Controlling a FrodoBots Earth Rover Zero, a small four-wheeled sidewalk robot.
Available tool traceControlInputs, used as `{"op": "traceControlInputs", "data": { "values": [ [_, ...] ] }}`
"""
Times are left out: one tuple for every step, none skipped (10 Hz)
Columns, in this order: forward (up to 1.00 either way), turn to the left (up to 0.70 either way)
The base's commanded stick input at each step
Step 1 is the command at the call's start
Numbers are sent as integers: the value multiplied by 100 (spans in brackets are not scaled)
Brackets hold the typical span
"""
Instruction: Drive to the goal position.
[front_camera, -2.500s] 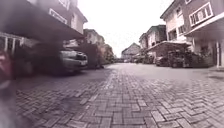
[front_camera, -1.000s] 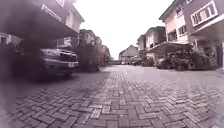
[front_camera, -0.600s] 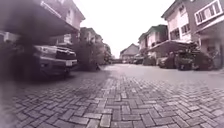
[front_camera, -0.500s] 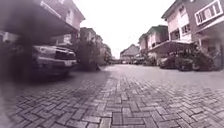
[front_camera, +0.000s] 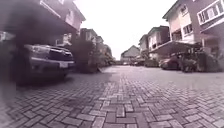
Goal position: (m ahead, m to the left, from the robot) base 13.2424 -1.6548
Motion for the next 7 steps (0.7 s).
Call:
{"op": "traceControlInputs", "data": {
  "values": [
    [69,3],
    [69,3],
    [69,3],
    [69,3],
    [69,3],
    [69,3],
    [69,3]
  ]
}}
